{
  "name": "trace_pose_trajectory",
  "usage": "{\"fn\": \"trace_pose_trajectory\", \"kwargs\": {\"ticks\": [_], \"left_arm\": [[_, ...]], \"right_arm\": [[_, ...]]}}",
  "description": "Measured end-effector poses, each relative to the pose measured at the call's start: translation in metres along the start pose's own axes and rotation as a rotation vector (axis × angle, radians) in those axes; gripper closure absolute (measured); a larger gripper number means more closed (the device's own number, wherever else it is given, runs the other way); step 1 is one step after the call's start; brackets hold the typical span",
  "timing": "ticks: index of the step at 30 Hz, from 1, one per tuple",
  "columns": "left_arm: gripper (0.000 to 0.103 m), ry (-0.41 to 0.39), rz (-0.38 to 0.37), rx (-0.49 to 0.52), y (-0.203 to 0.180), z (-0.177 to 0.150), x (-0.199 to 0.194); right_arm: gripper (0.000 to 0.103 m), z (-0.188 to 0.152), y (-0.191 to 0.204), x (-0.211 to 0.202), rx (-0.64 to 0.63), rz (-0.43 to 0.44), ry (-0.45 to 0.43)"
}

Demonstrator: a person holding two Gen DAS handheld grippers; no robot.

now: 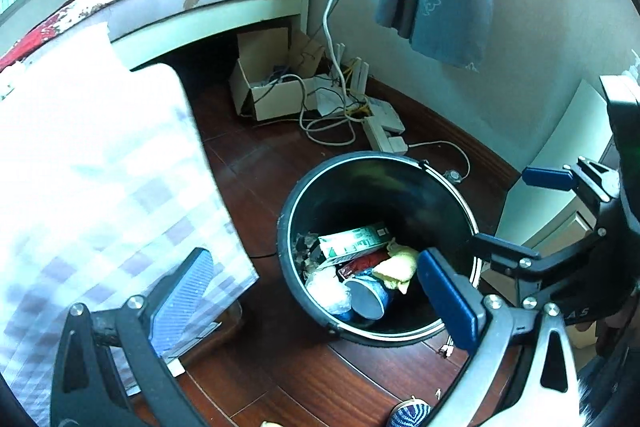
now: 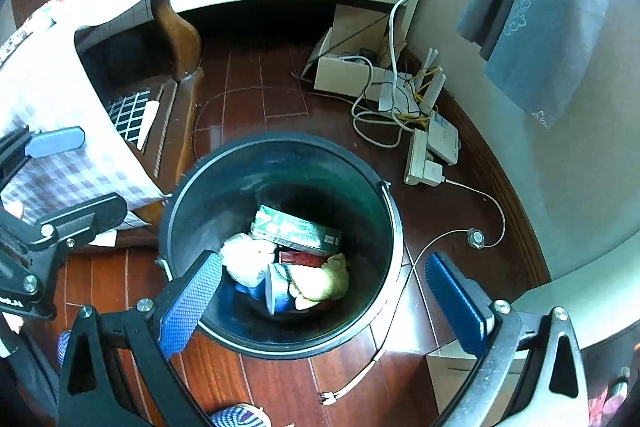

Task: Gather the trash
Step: 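Move both tools back over the table toward the remaining trash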

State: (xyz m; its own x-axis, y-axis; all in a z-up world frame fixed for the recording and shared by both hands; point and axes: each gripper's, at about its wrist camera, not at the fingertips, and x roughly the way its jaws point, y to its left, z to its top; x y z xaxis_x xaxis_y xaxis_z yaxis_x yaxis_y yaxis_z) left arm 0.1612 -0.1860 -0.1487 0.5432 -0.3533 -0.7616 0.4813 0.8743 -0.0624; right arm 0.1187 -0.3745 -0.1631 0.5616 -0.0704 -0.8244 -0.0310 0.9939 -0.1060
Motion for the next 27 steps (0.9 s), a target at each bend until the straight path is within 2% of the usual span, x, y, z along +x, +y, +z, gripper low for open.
{"fn": "trace_pose_trajectory", "kwargs": {"ticks": [12,19,27], "left_arm": [[0.001,-0.074,0.049,-0.012,0.014,-0.004,-0.057],[0.001,-0.135,0.1,-0.045,0.036,0.002,-0.095],[0.001,-0.185,0.169,-0.091,0.071,0.002,-0.122]], "right_arm": [[0.001,0.012,0.022,-0.051,0.017,0.031,-0.114],[0.001,0.025,0.043,-0.077,0.008,0.054,-0.194],[0.001,0.047,0.081,-0.091,-0.032,0.114,-0.247]]}}
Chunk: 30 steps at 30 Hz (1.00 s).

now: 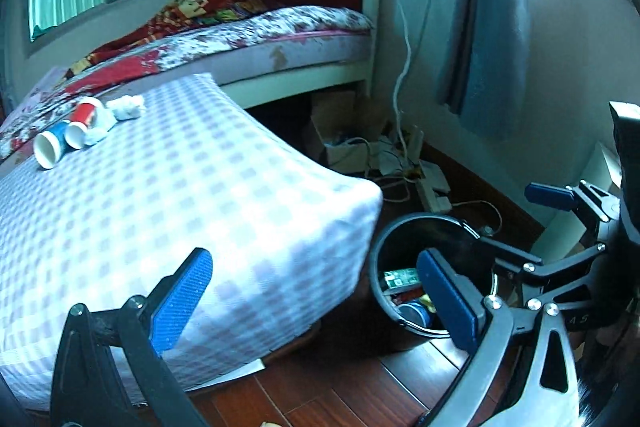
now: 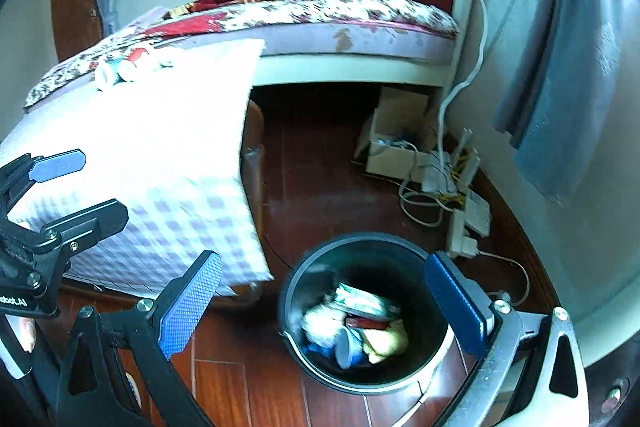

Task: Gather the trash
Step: 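Move both tools back over the table toward the remaining trash, then grasp the blue paper cup with the left tool while the right tool grasps the light blue cloth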

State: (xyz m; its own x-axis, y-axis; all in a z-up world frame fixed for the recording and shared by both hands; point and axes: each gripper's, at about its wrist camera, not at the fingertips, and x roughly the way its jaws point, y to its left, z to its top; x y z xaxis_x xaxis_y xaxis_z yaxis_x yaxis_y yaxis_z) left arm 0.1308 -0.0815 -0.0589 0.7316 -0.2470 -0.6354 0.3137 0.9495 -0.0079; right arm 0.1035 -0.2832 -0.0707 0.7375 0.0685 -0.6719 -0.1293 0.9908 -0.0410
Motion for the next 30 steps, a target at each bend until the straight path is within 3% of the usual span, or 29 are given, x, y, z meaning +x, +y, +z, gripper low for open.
{"fn": "trace_pose_trajectory", "kwargs": {"ticks": [7,13,18,24,30], "left_arm": [[0.001,-0.029,0.073,-0.06,0.046,0.005,-0.014],[0.001,-0.055,0.164,-0.085,0.096,0.015,-0.029],[0.001,-0.063,0.247,-0.113,0.151,0.032,-0.041],[0.001,-0.067,0.322,-0.18,0.216,0.043,-0.048],[0.001,-0.031,0.383,-0.255,0.282,0.039,-0.03]], "right_arm": [[0.001,0.029,0.028,0.004,0.044,0.068,-0.047],[0.001,0.061,0.076,0.002,-0.017,0.094,-0.127],[0.001,0.095,0.105,0.011,-0.032,0.154,-0.143],[0.001,0.14,0.151,0.038,-0.124,0.185,-0.074],[0.001,0.18,0.193,0.072,-0.164,0.218,-0.047]]}}
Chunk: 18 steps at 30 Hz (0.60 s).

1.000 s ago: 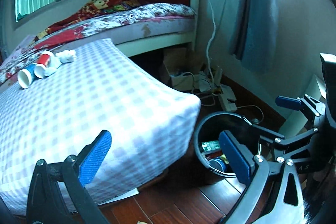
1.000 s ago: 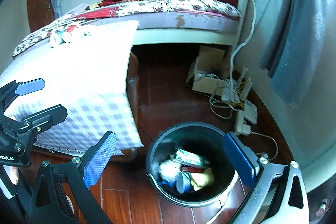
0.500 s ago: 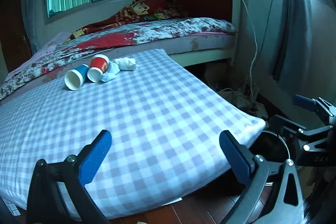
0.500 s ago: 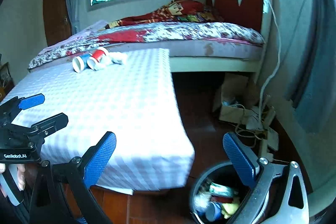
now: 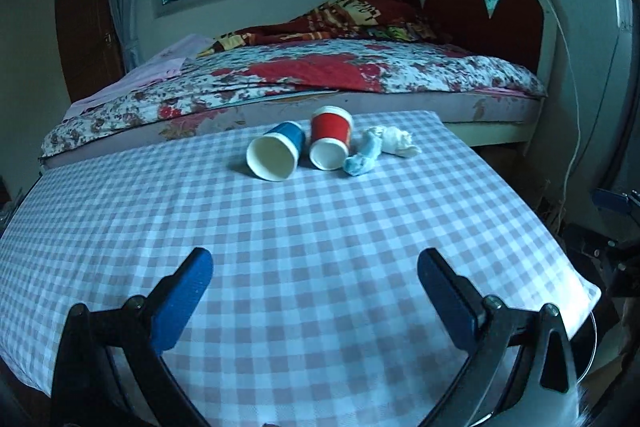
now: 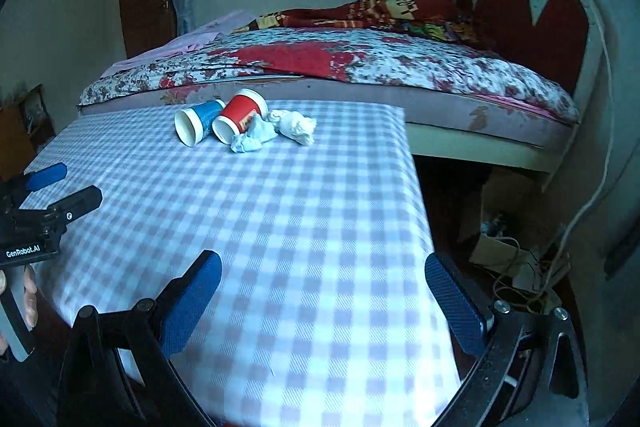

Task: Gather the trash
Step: 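Grasp the blue paper cup with the left tool while the right tool grasps the light blue cloth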

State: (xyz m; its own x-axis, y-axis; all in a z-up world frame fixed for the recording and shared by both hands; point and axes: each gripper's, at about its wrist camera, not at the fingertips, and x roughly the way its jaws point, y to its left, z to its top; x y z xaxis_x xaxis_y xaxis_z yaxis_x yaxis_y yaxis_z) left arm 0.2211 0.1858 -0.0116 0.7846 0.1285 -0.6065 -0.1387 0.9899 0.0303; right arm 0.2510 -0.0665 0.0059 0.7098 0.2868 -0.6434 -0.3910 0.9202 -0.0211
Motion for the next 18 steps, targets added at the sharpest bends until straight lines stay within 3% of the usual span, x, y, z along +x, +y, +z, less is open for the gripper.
{"fn": "trace_pose_trajectory", "kwargs": {"ticks": [4,7,11,18], "left_arm": [[0.001,0.005,0.028,-0.024,0.022,0.009,0.024],[0.001,0.004,0.035,-0.047,0.036,0.018,0.042],[0.001,0.022,0.031,-0.049,0.045,0.029,0.073],[0.001,0.026,0.005,-0.035,0.052,0.052,0.126]], "right_arm": [[0.004,0.028,0.021,0.037,-0.022,0.028,-0.001],[0.017,0.048,0.035,0.069,-0.029,0.056,0.012],[0.027,0.071,0.047,0.111,-0.04,0.076,0.029],[0.032,0.095,0.06,0.17,-0.038,0.162,0.098]]}}
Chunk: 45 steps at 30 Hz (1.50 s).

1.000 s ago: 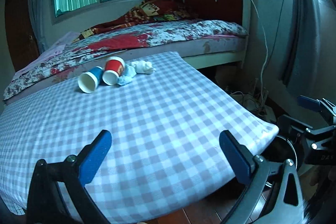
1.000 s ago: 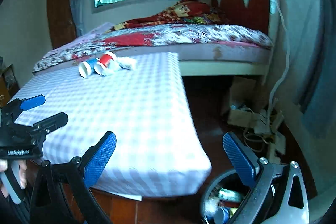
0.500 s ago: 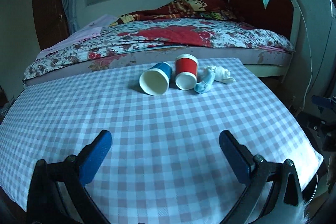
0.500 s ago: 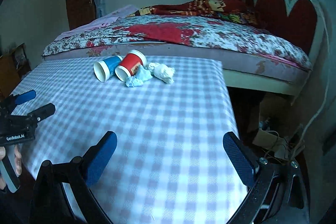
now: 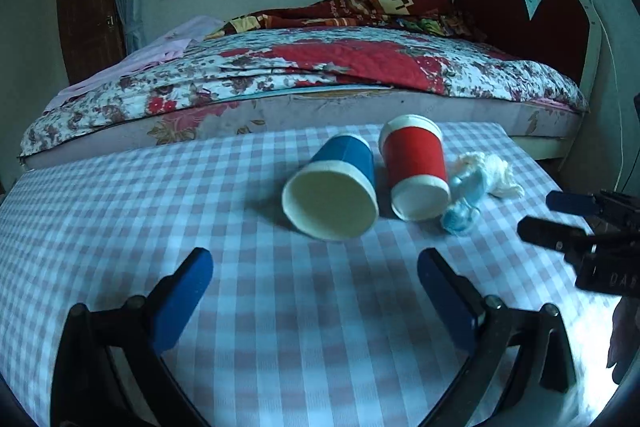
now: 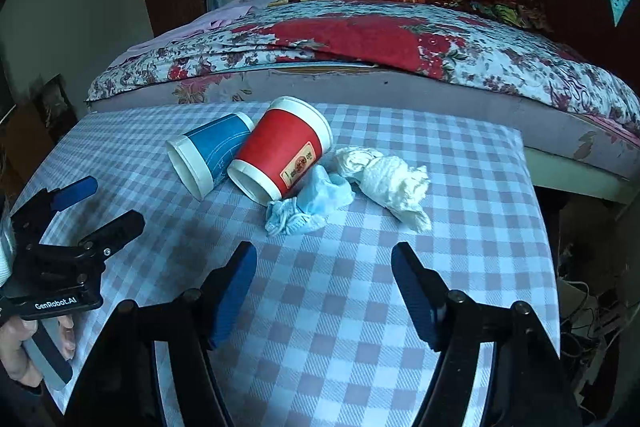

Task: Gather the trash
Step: 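Grasp the blue paper cup with the left tool while the right tool grasps the light blue cloth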

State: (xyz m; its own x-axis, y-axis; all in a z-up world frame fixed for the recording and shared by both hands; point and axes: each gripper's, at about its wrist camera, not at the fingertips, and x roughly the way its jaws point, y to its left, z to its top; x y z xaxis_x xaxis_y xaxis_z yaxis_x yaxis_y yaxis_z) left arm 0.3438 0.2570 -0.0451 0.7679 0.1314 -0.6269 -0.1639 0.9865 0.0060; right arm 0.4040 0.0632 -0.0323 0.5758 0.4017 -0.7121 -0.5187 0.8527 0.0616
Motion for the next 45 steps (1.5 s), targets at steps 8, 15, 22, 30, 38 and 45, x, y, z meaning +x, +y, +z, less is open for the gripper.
{"fn": "trace_pose_trajectory", "kwargs": {"ticks": [8,15,22,30,38,45], "left_arm": [[0.001,-0.008,-0.053,-0.001,0.005,0.017,0.031],[0.006,0.027,-0.106,0.026,-0.001,0.027,0.054],[0.041,0.034,-0.117,0.059,-0.008,0.03,0.055],[0.055,0.004,-0.143,0.019,0.001,0.014,0.032],[0.057,-0.03,-0.132,-0.02,0.007,-0.003,0.005],[0.057,-0.04,-0.112,0.009,-0.004,-0.021,-0.033]], "right_arm": [[0.04,0.023,0.002,0.047,-0.022,-0.002,0.03],[0.051,0.03,0.002,0.061,-0.061,0.045,0.055],[0.067,0.028,0.006,0.066,-0.056,0.086,0.077],[0.083,0.02,0.009,0.053,-0.038,0.116,0.06],[0.083,0.008,0.006,0.023,-0.025,0.097,0.007],[0.083,-0.01,0.0,-0.02,-0.016,0.059,-0.016]]}}
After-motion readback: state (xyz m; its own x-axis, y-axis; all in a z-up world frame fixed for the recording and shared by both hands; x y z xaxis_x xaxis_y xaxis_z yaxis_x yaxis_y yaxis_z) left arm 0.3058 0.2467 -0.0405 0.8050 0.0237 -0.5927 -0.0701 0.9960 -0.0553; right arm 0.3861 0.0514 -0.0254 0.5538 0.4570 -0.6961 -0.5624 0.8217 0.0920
